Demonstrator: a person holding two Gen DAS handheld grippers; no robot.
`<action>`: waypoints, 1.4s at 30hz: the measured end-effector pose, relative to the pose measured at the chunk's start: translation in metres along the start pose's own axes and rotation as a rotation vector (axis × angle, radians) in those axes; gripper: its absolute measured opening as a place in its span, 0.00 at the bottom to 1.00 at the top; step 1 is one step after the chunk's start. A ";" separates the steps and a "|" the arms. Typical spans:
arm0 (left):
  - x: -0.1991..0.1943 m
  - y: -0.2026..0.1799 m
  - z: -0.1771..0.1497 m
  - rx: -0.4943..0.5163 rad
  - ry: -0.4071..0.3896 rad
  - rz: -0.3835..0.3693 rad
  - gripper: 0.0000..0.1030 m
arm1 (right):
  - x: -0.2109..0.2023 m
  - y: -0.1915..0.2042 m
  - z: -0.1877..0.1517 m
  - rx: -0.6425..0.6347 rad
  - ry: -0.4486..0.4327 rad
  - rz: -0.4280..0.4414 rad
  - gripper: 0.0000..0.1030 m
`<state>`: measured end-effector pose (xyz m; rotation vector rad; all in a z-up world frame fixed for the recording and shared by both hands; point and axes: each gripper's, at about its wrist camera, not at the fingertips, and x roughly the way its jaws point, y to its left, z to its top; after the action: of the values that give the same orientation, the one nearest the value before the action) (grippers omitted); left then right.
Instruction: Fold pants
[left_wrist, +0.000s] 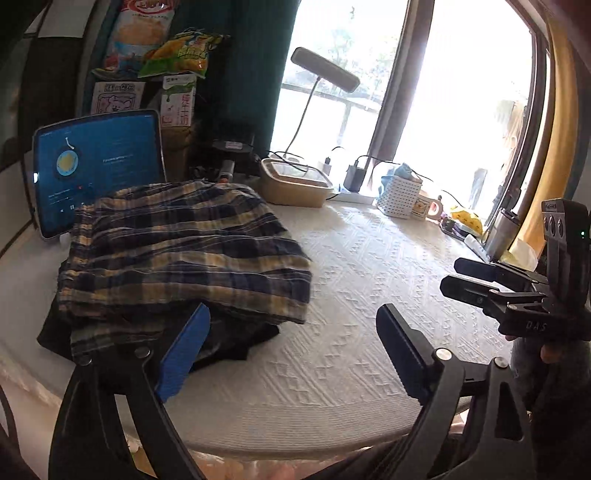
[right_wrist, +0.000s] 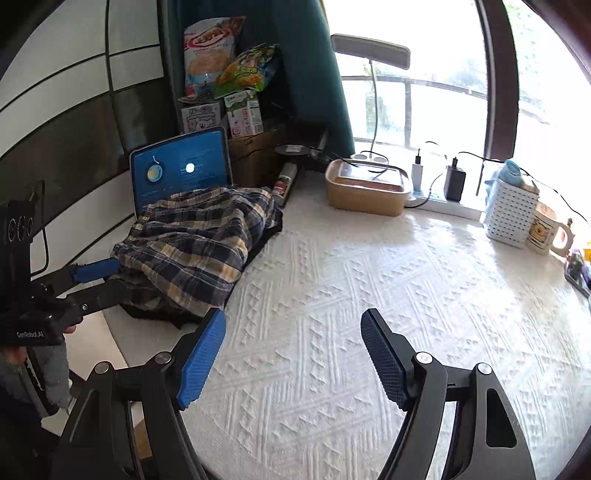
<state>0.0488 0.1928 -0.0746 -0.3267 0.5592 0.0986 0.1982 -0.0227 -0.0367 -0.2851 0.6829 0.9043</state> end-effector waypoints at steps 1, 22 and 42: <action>-0.002 -0.008 -0.002 0.008 -0.014 0.004 0.93 | -0.008 -0.003 -0.005 0.003 -0.007 -0.021 0.75; -0.056 -0.108 0.007 0.111 -0.227 0.009 0.94 | -0.181 -0.055 -0.084 0.155 -0.260 -0.379 0.83; -0.061 -0.116 0.011 0.132 -0.251 0.022 0.95 | -0.191 -0.055 -0.085 0.178 -0.286 -0.391 0.89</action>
<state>0.0232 0.0863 -0.0008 -0.1758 0.3189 0.1208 0.1243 -0.2176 0.0206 -0.1189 0.4180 0.4934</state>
